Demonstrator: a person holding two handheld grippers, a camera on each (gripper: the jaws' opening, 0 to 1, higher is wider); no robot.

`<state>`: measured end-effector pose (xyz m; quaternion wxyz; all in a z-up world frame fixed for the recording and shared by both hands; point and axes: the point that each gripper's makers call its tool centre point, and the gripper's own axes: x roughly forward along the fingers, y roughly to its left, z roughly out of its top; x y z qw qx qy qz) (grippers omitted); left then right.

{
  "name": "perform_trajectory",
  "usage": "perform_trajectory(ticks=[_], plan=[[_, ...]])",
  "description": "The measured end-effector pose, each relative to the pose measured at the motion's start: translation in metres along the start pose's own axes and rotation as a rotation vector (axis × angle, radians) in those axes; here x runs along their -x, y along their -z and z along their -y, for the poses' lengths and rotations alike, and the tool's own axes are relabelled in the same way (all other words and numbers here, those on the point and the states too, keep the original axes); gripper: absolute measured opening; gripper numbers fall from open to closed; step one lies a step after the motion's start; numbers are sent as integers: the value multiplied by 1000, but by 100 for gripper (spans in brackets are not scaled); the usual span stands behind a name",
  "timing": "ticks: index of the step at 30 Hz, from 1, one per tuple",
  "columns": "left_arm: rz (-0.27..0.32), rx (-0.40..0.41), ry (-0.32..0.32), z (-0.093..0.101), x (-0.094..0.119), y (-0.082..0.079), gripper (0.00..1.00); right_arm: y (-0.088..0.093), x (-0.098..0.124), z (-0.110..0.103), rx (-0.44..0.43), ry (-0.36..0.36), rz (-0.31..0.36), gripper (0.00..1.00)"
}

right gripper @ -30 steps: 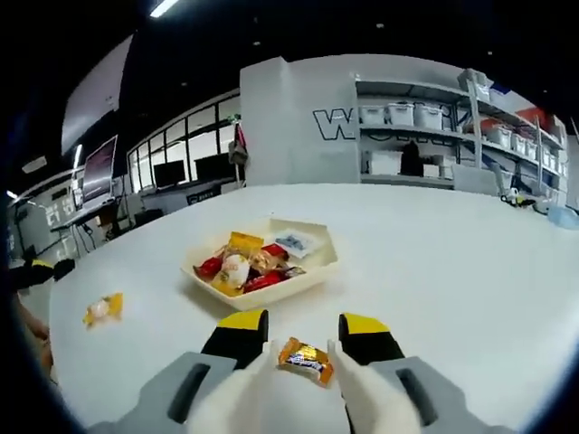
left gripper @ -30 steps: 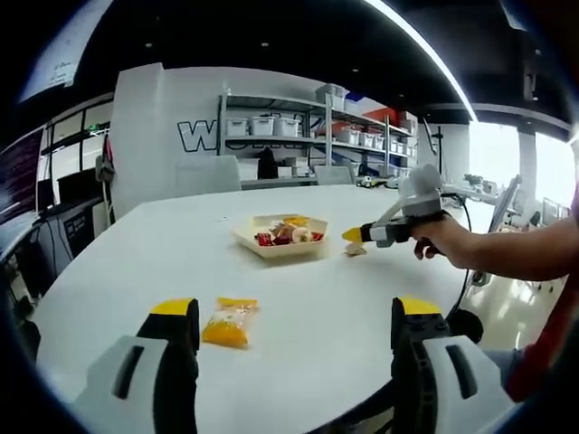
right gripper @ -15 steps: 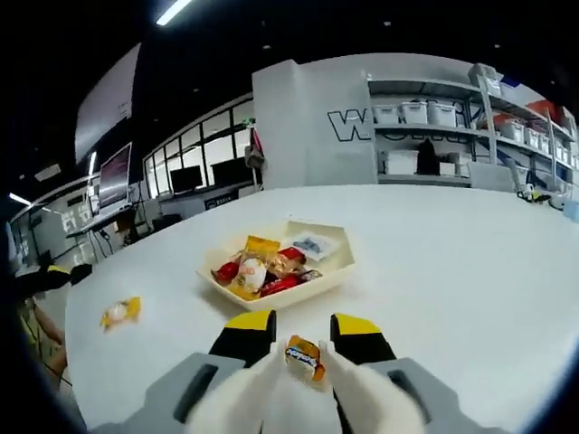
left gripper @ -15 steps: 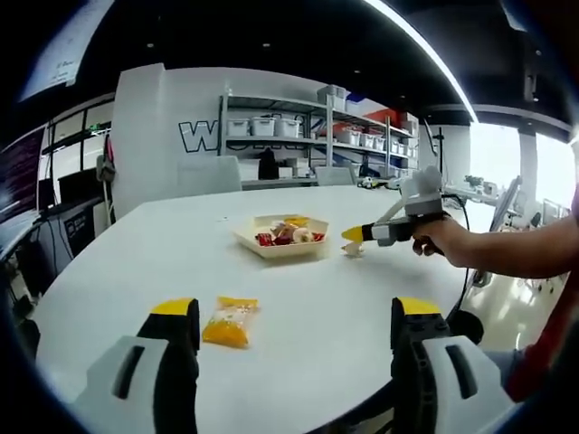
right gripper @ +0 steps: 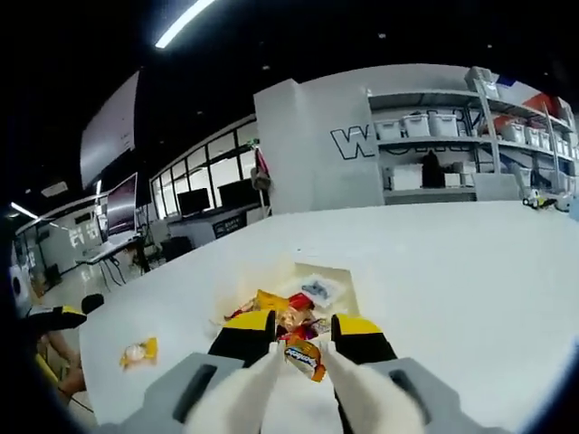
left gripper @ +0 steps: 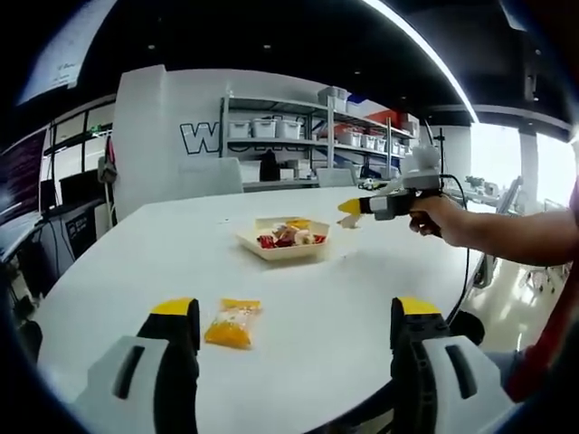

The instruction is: Place the target food into the container with the food tongs after gripping and lifting it, then release it inside without dropping or visibly crushing the food.

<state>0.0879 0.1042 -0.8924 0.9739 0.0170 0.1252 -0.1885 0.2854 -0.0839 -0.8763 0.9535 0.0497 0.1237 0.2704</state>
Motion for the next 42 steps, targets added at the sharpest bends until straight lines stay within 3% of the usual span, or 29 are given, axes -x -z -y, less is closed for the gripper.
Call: perform_trajectory(ticks=[20,34,42], plan=[[-4,-5,-13,-4,4,-2,85,-46,-56,-11,98,-47,2,20],[-2,-10,-20,-6,6,-4,85,-55,-58,-7,67,-45,15,21],[-4,-3,-22,-8,7,-2,85,-54,-52,-17,63,-68,12,22]])
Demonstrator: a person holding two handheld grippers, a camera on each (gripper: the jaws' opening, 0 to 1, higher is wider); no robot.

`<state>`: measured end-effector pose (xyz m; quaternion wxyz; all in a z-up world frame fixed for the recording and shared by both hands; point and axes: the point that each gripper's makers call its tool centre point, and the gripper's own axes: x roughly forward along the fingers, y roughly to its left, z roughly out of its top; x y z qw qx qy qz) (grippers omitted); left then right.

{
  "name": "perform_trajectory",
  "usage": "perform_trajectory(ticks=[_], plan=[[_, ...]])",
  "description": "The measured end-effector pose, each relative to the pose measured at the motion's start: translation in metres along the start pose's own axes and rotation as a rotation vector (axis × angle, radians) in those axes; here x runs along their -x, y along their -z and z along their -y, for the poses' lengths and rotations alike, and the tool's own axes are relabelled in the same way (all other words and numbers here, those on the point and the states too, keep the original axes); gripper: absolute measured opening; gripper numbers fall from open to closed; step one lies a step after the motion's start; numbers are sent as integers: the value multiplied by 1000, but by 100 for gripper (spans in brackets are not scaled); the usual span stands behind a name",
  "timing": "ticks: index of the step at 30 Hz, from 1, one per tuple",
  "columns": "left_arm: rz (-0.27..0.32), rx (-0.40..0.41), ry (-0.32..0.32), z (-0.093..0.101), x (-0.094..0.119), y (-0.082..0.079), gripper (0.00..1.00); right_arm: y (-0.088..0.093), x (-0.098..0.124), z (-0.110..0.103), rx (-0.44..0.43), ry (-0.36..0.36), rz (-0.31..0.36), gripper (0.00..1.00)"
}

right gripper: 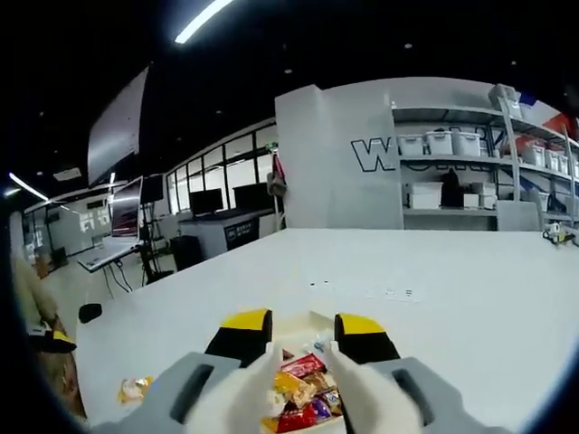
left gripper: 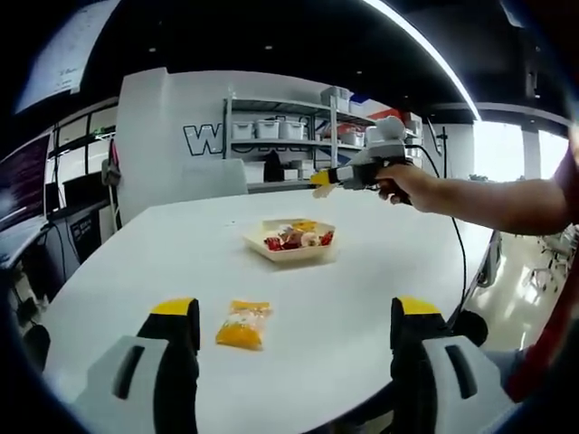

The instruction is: Place the target food into the container with the food tongs after gripping and lifting it, then release it inside without dropping or visibly crushing the food.

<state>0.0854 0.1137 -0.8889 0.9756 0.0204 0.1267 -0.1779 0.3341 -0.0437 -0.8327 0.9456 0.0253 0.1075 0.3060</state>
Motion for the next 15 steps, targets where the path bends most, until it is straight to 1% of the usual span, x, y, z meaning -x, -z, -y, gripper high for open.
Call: perform_trajectory(ticks=[3,4,5,6,7,9,11,13,15], plan=[[-3,2,-1,0,1,3,85,1,2,-11,-7,-29,3,22],[-4,5,-3,0,1,3,85,4,1,-17,17,-39,-3,22],[-4,6,-4,-1,1,3,85,7,0,-19,78,-38,-12,22],[-4,7,-5,-1,2,4,85,8,0,-19,90,-38,-16,22],[-5,7,-5,-1,2,4,85,14,-2,-23,71,-44,-27,22],[-3,3,-6,-1,4,3,85,17,-3,-27,53,-55,-30,22],[-1,5,-8,-2,5,3,85,21,-3,-35,56,-72,-38,22],[-2,5,-10,-3,5,3,85,27,-4,-47,62,-103,-49,22],[-4,4,-14,-4,6,4,85,31,-4,-57,40,-118,-62,22]])
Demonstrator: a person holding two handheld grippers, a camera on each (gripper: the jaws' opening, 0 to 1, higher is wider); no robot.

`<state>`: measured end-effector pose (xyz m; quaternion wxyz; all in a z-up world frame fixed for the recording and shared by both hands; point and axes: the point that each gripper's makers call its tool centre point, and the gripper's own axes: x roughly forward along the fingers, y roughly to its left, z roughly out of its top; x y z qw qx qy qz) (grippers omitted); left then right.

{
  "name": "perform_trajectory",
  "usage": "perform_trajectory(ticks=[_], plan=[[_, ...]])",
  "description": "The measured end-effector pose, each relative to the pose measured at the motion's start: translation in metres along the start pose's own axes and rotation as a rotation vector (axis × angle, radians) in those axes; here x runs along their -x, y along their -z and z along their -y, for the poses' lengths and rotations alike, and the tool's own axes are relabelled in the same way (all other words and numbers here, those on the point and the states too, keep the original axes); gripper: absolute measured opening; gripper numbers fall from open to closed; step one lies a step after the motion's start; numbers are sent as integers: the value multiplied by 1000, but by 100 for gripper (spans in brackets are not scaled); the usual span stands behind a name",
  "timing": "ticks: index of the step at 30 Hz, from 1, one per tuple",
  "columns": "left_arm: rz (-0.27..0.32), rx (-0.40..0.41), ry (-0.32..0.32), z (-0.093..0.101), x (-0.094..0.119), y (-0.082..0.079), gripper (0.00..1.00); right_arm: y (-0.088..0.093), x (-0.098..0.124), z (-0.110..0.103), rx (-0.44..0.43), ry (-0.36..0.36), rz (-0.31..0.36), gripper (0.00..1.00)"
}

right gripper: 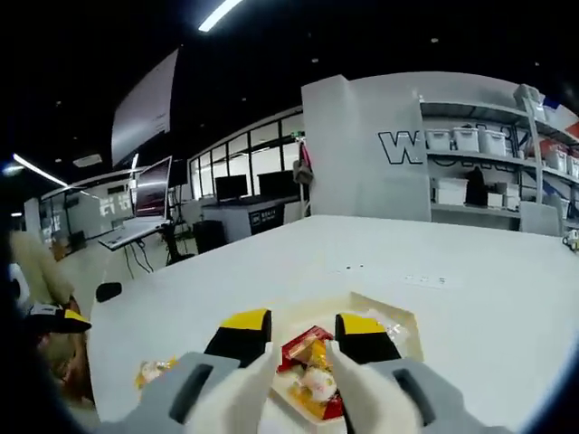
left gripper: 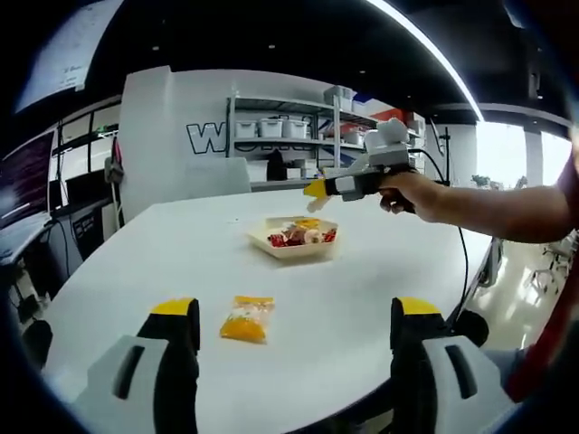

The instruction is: Place the target food into the container with the food tongs after gripping and lifting it, then release it inside without dropping or visibly crushing the food.

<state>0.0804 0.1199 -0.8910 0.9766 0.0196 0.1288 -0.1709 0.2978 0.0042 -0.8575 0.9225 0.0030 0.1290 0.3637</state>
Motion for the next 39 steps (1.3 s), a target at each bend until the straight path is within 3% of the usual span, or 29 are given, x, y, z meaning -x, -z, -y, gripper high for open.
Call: perform_trajectory(ticks=[3,11,14,19,25,33,36,39], plan=[[0,-1,2,1,1,0,85,2,-2,-20,-38,-51,-2,22],[-4,-9,4,3,2,0,85,23,-9,-68,3,-148,-49,23],[-3,-10,4,3,3,-1,85,33,-9,-89,-64,-219,-78,23],[-10,-11,-1,1,4,2,85,40,-10,-109,-31,-265,-88,23],[-10,-13,3,3,3,2,85,81,-14,-137,11,-304,-160,23],[-22,-11,-2,-1,5,7,84,93,-18,-151,58,-331,-189,23],[-24,-17,-6,-2,7,7,84,96,-24,-144,122,-292,-188,23],[-20,-14,-12,-5,8,6,84,89,-34,-120,158,-184,-153,23]])
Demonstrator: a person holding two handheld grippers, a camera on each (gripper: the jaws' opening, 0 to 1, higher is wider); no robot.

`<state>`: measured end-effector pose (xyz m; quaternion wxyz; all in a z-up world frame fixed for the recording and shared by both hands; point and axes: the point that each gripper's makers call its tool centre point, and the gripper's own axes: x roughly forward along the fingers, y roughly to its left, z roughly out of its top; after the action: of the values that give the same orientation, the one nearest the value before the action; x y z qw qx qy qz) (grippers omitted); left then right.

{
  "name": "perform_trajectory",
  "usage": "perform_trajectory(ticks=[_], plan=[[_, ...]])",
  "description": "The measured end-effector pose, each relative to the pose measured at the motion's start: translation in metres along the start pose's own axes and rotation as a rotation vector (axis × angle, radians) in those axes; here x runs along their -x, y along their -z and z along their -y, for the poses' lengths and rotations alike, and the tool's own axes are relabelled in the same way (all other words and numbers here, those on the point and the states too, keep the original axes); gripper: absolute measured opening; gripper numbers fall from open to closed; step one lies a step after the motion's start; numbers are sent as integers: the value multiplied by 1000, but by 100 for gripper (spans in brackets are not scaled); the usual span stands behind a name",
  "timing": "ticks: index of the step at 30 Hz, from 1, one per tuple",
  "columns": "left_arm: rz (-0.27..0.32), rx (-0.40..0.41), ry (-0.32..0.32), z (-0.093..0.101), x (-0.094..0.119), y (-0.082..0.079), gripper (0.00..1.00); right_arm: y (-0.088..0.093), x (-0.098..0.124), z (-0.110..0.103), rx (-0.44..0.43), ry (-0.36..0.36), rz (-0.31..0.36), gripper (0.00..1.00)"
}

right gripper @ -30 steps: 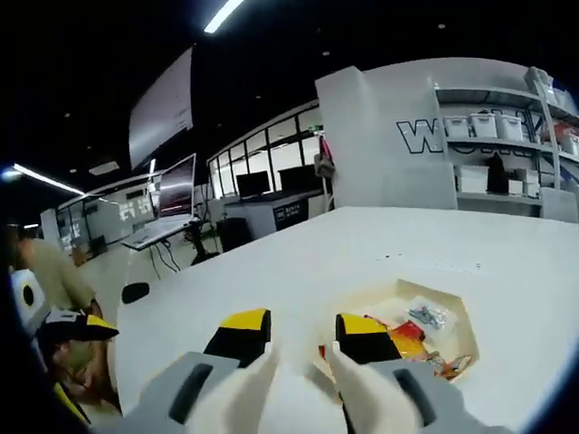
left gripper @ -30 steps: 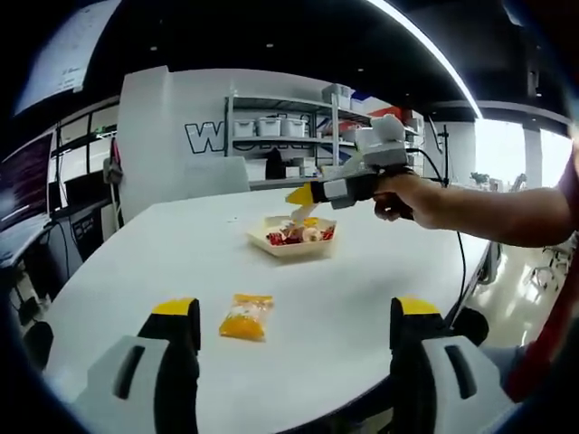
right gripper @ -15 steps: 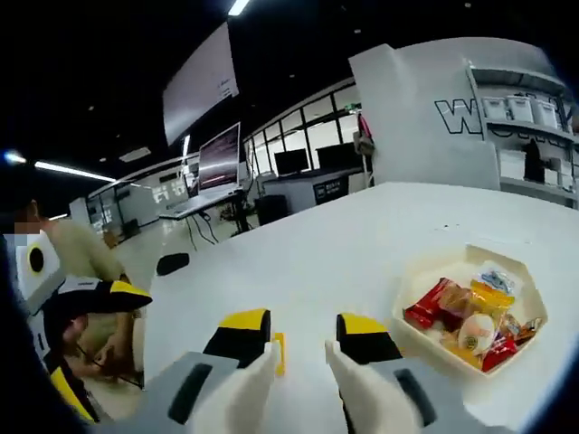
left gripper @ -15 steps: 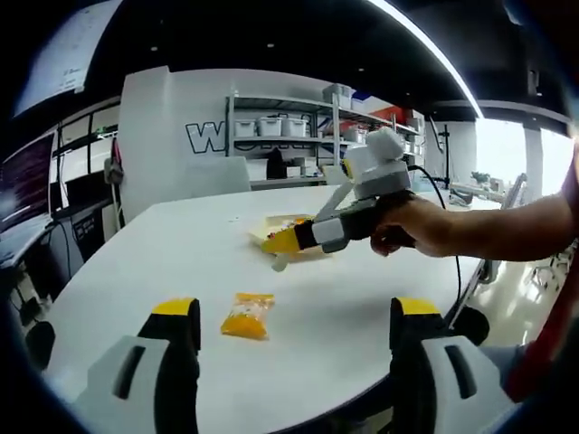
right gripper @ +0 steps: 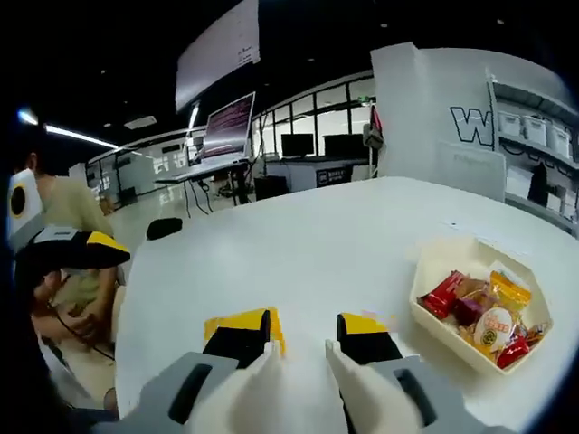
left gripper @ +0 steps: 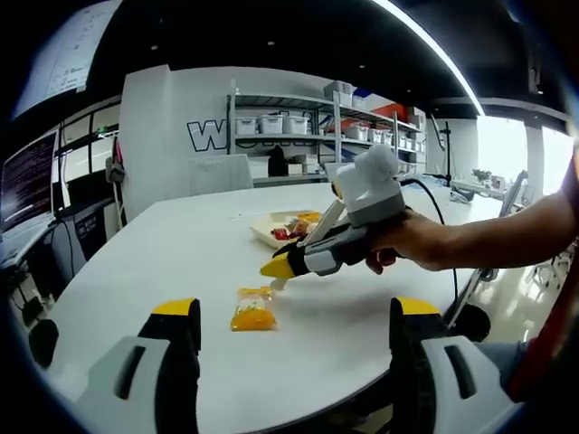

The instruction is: Place the target food into the container with the food tongs after gripping and lifting it, then release it inside without dropping or visibly crushing the food.

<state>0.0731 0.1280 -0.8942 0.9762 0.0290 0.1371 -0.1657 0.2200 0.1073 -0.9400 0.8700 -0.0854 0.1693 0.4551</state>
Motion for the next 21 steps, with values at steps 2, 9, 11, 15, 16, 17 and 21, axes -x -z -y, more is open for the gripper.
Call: perform_trajectory(ticks=[2,9,11,15,16,17,21], plan=[[-3,2,-8,-3,1,1,84,-1,0,1,-95,-11,15,23],[3,11,-15,-8,1,0,84,-14,4,-40,-107,-161,50,24],[3,6,-11,-6,0,-1,84,-14,2,-50,-52,-163,40,24],[-5,-5,-5,-3,0,0,84,-11,-1,-73,-29,-220,30,25],[-5,-5,-5,-4,1,0,84,-5,-1,-79,20,-235,6,25],[-6,-5,-5,-4,2,1,84,-3,0,-81,54,-234,8,24],[-4,7,-17,-9,4,3,84,-5,11,-75,104,-214,20,25]])
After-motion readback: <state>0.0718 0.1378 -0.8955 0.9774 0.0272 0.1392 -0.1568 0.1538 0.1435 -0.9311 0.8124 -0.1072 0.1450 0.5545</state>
